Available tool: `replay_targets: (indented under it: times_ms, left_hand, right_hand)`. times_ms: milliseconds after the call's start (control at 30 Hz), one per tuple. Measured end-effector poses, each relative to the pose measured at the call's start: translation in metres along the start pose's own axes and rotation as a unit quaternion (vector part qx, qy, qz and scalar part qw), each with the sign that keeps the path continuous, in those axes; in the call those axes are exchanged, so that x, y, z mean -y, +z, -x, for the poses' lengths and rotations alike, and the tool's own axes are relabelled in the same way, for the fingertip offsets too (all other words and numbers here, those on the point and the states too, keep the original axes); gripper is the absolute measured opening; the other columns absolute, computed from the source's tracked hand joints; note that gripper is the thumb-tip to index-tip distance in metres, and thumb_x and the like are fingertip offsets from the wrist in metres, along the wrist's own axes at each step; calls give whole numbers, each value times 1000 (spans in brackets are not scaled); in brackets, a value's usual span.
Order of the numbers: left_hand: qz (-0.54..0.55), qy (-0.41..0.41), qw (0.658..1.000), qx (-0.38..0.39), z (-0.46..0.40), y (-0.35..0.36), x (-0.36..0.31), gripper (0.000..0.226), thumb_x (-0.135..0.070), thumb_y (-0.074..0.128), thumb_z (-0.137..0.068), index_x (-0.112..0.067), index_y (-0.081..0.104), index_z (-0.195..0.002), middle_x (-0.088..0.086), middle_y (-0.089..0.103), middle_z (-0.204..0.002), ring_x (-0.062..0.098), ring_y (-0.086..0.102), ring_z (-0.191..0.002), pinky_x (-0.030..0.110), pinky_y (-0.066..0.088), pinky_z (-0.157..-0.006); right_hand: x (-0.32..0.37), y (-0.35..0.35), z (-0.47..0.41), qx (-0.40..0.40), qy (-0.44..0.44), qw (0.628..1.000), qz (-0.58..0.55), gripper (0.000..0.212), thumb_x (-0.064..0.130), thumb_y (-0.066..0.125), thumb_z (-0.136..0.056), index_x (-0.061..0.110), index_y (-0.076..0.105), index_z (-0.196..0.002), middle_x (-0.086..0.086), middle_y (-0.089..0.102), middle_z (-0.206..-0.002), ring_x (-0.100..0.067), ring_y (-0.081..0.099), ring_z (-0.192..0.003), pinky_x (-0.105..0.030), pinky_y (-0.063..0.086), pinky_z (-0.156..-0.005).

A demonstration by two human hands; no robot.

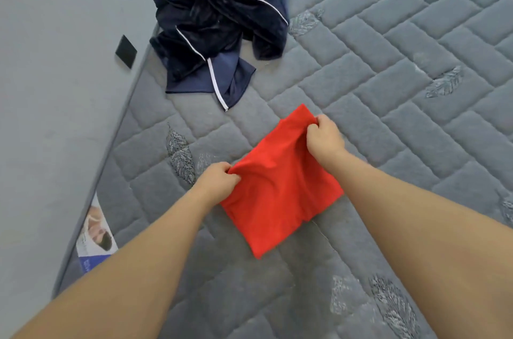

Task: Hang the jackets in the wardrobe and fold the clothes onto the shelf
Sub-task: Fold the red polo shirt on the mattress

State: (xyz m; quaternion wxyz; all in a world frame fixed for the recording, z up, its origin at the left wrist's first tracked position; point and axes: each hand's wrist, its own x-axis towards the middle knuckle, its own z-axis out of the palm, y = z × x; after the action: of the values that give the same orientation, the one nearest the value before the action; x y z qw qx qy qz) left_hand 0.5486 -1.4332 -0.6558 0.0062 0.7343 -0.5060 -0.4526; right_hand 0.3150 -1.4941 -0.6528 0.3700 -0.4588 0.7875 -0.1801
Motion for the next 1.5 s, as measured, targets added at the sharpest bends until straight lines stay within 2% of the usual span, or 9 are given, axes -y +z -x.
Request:
replay_targets:
  times_ms: [133, 267, 367, 533, 667, 733, 900, 1200, 1500]
  left_hand:
    - [-82, -47, 995, -35, -37, 30, 25, 30, -34, 52, -95, -11, 67, -108, 23, 60, -122, 40, 52, -119, 40, 41, -102]
    - [-98, -48, 989, -98, -49, 48, 32, 57, -56, 46, -87, -9, 56, -118, 17, 55, -127, 39, 45, -122, 46, 37, -101]
    - [-88, -54, 994, -30, -45, 46, 30, 83, -75, 49, -72, -10, 52, -123, 13, 60, -126, 34, 53, -122, 46, 43, -101]
    - [89, -28, 988, 120, -28, 25, -1, 23, -23, 68, -78, -8, 68, -95, 10, 71, -96, 25, 67, -91, 43, 54, -85]
    - [3, 20, 993, 114, 10, -19, -56, 10, -9, 53, -85, -16, 58, -81, 4, 63, -78, 21, 59, -69, 29, 44, -59]
    - [-96, 75, 990, 76, 39, -42, -99, 14, -7, 46, -85, -17, 54, -80, 6, 63, -86, 25, 58, -78, 31, 39, -62]
    - [-290, 206, 935, 10, 131, -70, -230, 16, -9, 44, -85, -20, 41, -73, 15, 63, -118, 33, 57, -105, 36, 42, -80]
    - [-318, 449, 834, 42, 289, 0, -405, 17, -6, 46, -81, -17, 57, -86, 18, 66, -117, 36, 59, -111, 39, 46, -85]
    - [-390, 664, 632, 86, 524, 141, -491, 12, -12, 44, -84, -22, 52, -87, 15, 64, -121, 35, 59, -113, 39, 45, -86]
  right_hand:
    - [-4, 48, -38, -2, 86, 990, 116, 44, 25, 36, -95, 17, 44, -138, -14, 42, -145, -36, 37, -134, -47, 28, -109]
    - [-19, 80, -50, -37, 76, 978, 192, 63, 54, 46, -87, 11, 45, -133, -18, 43, -141, -38, 35, -132, -49, 27, -106]
    - [-25, 74, -52, 5, 48, 980, 191, 68, 62, 50, -87, 8, 50, -128, -17, 55, -134, -38, 45, -129, -48, 30, -106]
    - [-14, 20, -31, 93, 22, 993, -65, 34, 40, 59, -94, 8, 63, -108, -10, 68, -104, -26, 63, -97, -32, 47, -78]
    - [-7, -61, 21, 42, 28, 977, -207, 14, 26, 61, -96, 14, 53, -98, -5, 60, -97, -18, 56, -92, -37, 47, -87]
    - [-3, -105, 54, -3, 31, 966, -257, 13, 25, 59, -97, 14, 53, -102, -6, 60, -101, -17, 56, -95, -38, 45, -93]
    - [3, -221, 135, -147, 48, 923, -353, 9, 28, 55, -100, 21, 51, -96, 5, 60, -92, -7, 55, -81, -14, 45, -69]
    - [-41, -414, 292, -414, 100, 823, -376, 25, 31, 53, -100, 11, 51, -116, -3, 62, -110, -16, 57, -97, -31, 44, -92]
    - [-141, -509, 542, -655, 153, 658, -339, 14, 31, 53, -100, 19, 52, -107, 8, 60, -97, -12, 56, -95, -20, 37, -81]
